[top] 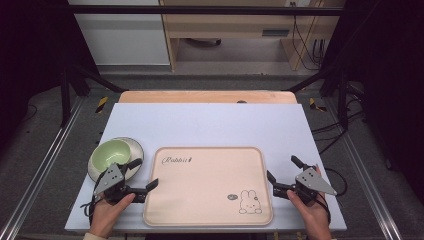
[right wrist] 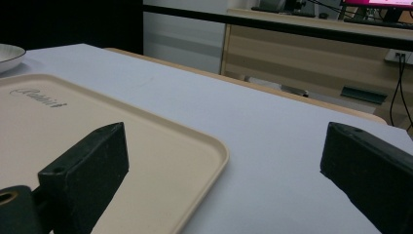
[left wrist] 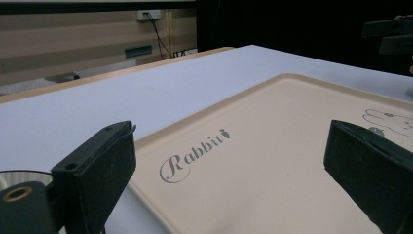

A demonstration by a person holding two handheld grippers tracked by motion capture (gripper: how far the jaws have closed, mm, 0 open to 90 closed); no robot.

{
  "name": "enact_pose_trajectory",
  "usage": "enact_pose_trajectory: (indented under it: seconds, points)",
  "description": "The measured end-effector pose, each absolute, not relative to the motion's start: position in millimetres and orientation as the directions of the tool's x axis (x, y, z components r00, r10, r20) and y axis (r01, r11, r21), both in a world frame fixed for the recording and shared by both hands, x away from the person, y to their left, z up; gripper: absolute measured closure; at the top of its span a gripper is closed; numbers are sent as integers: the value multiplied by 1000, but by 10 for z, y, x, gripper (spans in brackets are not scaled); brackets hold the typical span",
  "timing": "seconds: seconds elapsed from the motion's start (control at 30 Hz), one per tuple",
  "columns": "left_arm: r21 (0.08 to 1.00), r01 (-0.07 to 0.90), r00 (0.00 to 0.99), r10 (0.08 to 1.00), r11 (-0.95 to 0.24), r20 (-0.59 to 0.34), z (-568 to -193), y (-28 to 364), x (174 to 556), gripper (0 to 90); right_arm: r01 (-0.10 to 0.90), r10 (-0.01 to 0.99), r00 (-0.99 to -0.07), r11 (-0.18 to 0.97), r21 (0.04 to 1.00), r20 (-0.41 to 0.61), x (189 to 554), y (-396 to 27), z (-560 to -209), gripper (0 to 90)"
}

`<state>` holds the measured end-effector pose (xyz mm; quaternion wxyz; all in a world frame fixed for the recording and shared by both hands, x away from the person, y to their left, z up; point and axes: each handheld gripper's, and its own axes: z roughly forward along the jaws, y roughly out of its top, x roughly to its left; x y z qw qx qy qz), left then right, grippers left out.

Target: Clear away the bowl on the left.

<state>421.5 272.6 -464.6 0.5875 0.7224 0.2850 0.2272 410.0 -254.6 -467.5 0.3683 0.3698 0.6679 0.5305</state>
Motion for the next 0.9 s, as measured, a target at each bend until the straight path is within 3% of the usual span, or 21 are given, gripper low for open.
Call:
enact_pose_trajectory:
  seconds: [0.33, 0.9]
  points:
    - [982, 188, 685, 720, -30, -109, -4469, 2763, 4225, 58, 111, 885, -460, 144, 983, -78, 4090, -2505, -4654, 48]
    - [985, 146, 448, 894, -89, 15, -3858, 3216, 4358, 93, 126, 886, -459, 140, 982, -68, 4092, -2507, -4674, 52]
